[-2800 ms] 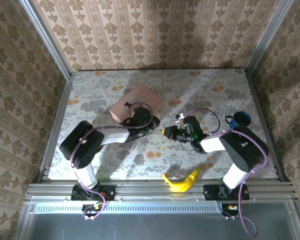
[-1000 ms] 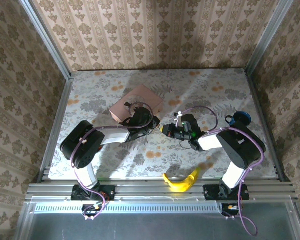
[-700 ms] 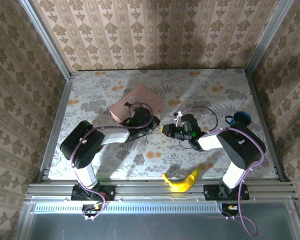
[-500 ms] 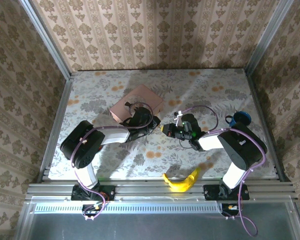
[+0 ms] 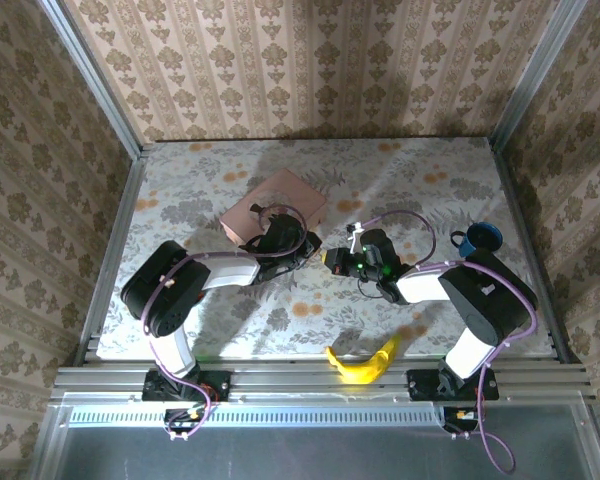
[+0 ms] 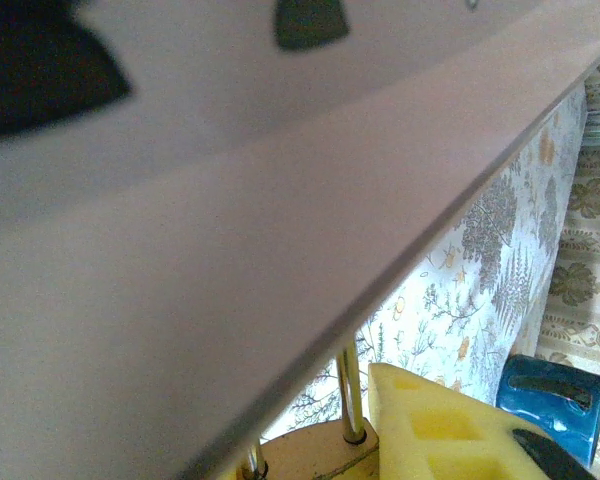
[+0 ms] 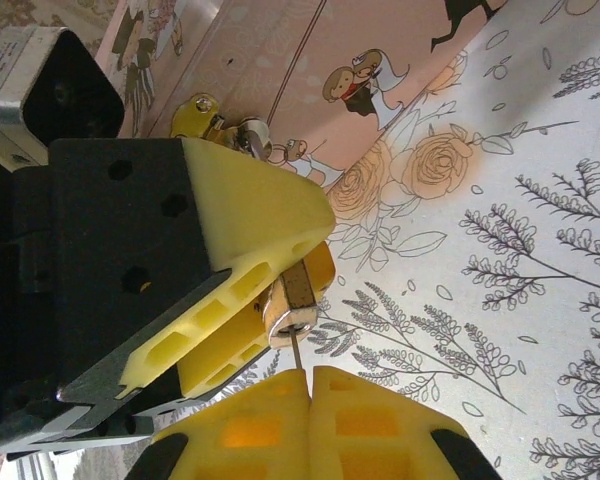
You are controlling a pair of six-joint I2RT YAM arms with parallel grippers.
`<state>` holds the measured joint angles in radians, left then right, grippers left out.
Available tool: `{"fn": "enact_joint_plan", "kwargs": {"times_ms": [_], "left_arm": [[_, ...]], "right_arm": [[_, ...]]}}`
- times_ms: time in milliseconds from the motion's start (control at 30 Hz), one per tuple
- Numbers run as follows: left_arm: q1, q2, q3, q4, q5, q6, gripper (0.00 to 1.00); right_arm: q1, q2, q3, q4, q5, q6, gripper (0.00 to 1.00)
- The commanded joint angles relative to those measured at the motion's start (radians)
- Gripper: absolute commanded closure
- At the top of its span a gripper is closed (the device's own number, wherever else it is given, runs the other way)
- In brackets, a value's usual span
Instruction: Unlock a padlock with a key
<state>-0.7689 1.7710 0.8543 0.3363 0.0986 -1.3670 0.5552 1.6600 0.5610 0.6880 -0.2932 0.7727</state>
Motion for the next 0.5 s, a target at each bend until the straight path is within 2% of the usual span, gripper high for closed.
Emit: {"fn": "enact_joint_plan", "kwargs": {"times_ms": [0, 467], "left_arm": [[-0.041, 0.079, -0.031, -0.067, 0.234, -0.137, 1.0], [-0.041, 0.084, -0.023, -0.061, 0.236, -0.143, 1.0]], "right_arm": [[0.008, -0.028, -0.002, 0.033, 0.025, -0.023, 1.0], [0.007, -0.026, -0.017, 0.061, 0.042, -0.033, 1.0]]}}
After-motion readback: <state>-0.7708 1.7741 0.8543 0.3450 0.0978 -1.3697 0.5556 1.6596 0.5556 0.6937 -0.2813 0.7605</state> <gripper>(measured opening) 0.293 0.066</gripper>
